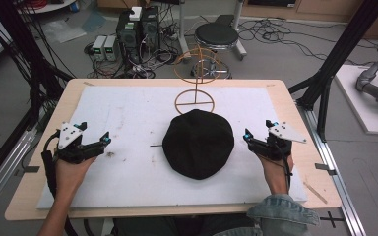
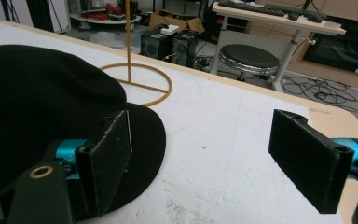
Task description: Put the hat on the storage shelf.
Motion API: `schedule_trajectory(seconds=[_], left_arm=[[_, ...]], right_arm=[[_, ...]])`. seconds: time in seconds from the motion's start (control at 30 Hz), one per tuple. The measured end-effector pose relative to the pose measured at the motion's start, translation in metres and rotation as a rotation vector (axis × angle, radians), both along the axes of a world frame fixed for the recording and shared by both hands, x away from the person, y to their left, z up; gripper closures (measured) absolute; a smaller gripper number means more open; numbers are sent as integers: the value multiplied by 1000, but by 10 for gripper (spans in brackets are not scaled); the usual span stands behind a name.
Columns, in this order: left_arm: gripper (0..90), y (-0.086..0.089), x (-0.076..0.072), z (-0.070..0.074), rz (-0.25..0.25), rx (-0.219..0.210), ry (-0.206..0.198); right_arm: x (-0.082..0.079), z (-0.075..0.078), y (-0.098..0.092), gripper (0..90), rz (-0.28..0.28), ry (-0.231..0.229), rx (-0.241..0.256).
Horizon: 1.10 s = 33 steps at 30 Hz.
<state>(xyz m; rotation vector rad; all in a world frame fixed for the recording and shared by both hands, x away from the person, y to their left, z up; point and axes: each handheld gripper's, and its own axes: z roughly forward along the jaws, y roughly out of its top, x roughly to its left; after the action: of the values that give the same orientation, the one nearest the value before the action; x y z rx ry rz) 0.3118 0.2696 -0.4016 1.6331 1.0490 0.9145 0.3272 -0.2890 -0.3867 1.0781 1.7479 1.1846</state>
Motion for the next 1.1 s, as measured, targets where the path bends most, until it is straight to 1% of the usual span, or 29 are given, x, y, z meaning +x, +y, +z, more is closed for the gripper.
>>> schedule_trajectory(seconds=[0.13,0.23,0.47,0.6,0.63,0.67,0.87,1.1], left_arm=[[163,0,0,0,-3,9,6],[165,0,0,-1,3,-4,7],[165,2,-1,0,4,-4,5],[166,1,-2,0,1,-2,5],[166,1,-2,0,1,-2,5],[166,1,-2,0,1,-2,2],[166,2,-1,0,3,-3,0],[166,1,-1,0,-2,3,3]], right_arm=[[0,0,1,211,1,6,5],[1,1,2,211,10,2,5],[2,5,7,211,26,-11,4],[1,6,12,211,37,-7,13],[1,6,13,211,40,-13,12],[1,7,14,211,45,-6,17],[-2,9,28,211,92,-10,24],[-2,7,50,211,158,-11,7]])
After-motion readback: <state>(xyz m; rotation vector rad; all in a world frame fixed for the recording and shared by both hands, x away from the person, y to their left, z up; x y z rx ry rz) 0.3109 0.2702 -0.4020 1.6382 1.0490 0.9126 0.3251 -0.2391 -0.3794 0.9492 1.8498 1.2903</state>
